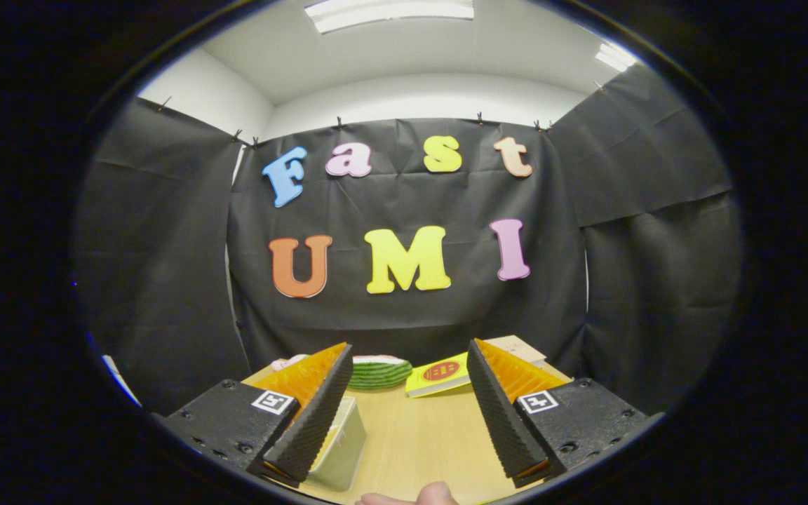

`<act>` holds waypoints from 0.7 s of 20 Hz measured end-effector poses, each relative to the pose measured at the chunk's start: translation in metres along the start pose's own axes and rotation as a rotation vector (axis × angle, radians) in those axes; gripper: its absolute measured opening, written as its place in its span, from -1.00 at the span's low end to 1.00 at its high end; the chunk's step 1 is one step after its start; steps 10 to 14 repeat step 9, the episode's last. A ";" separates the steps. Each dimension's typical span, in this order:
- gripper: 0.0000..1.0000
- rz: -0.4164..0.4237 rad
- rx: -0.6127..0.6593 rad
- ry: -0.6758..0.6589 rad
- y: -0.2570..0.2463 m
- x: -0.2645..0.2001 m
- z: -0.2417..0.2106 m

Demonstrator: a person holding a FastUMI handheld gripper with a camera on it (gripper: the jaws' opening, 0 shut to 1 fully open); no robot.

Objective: Open the storage box then place both shoes into the box .Put the left shoe in first, then the right shoe, with the right side of both shoes facing outward in a uniform manner.

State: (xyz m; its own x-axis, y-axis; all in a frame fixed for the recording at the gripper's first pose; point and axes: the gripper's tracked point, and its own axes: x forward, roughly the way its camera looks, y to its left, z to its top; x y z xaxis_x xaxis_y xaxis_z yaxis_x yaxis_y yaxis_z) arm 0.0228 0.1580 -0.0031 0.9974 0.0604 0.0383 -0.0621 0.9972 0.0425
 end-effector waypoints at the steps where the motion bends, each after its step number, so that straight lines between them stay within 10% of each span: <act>1: 1.00 -0.003 0.009 0.006 -0.002 0.001 -0.001; 14: 1.00 -0.009 0.014 0.002 -0.004 0.004 0.000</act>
